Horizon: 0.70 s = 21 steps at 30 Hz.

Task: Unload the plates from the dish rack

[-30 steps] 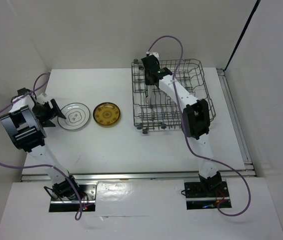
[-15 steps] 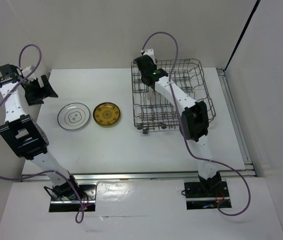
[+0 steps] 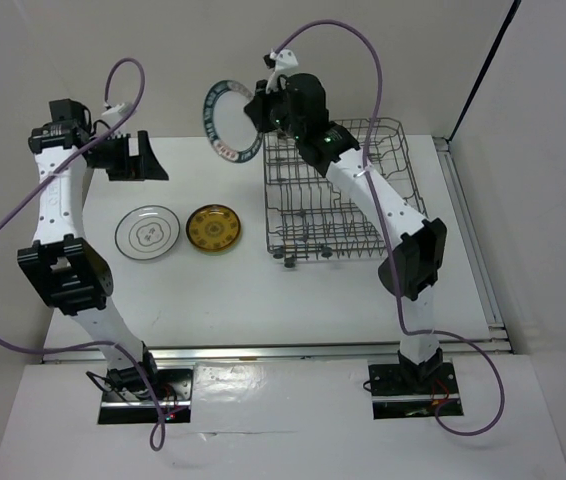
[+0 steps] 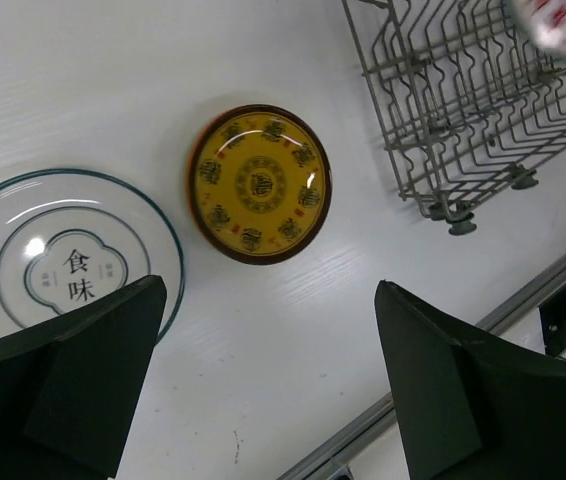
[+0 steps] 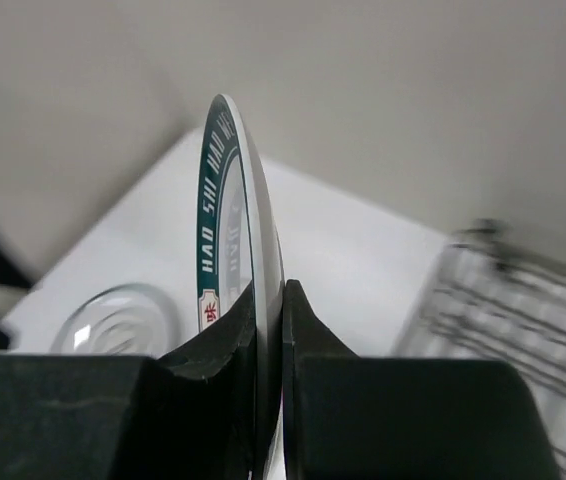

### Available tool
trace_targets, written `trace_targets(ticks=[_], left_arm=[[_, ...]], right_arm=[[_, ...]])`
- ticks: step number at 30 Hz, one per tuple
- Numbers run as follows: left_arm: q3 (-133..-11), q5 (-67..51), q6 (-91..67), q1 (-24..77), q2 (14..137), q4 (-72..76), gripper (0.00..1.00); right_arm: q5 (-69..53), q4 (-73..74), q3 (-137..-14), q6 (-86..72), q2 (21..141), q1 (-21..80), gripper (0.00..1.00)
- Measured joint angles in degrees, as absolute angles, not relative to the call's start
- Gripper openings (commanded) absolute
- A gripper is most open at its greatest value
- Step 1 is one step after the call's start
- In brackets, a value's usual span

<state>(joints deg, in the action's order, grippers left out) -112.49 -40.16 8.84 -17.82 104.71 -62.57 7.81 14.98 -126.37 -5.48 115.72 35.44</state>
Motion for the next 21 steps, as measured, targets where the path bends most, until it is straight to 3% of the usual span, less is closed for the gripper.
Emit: trace_targets(ticks=[4,7,14,16,17,18,19,20,21], left_arm=[[-112.1,-41.0,8.9,-15.0,104.6,-62.5,1.00],[-112.0,-41.8,8.8,-14.9,104.6,-62.5,1.00],[-106.3,-41.0,8.9,-15.0,104.1,-61.2,1.00],[-105.2,-41.3,8.8,-15.0,104.1,-61.3,0.94],[-104.9,-42.1,8.8,-15.0,104.1,-61.4,0.85],[-104.9,-43.1,8.9,-15.1,104.1,-61.5,0.60],[-104.9,-44.0,8.6,-15.1,104.1,-61.6,0.46],[-104.8,-45.3,8.7,-15.1,104.1,-61.9,0.19],[-104.8,-46.7,9.1,-14.7,104.1,-62.4,0.05]], right_arm=[[-19.2,8.8,-123.0,-13.1,120.4,33.3,0.00],[-32.4,5.2,-119.9,-17.8,124.9,33.3,0.00],[-48.0,-1.0,-118.5,-25.4,130.3,34.4,0.00],[-50.4,-3.4,-118.5,-26.7,130.3,34.5,0.00],[-50.8,-3.9,-118.5,-27.0,130.3,34.5,0.00],[-51.2,-4.5,-118.5,-27.4,130.6,34.5,0.00],[-51.5,-5.1,-118.5,-27.7,130.8,34.5,0.00],[-51.6,-5.4,-118.5,-28.1,131.2,34.5,0.00],[-51.8,-5.8,-118.5,-28.4,131.6,34.5,0.00]])
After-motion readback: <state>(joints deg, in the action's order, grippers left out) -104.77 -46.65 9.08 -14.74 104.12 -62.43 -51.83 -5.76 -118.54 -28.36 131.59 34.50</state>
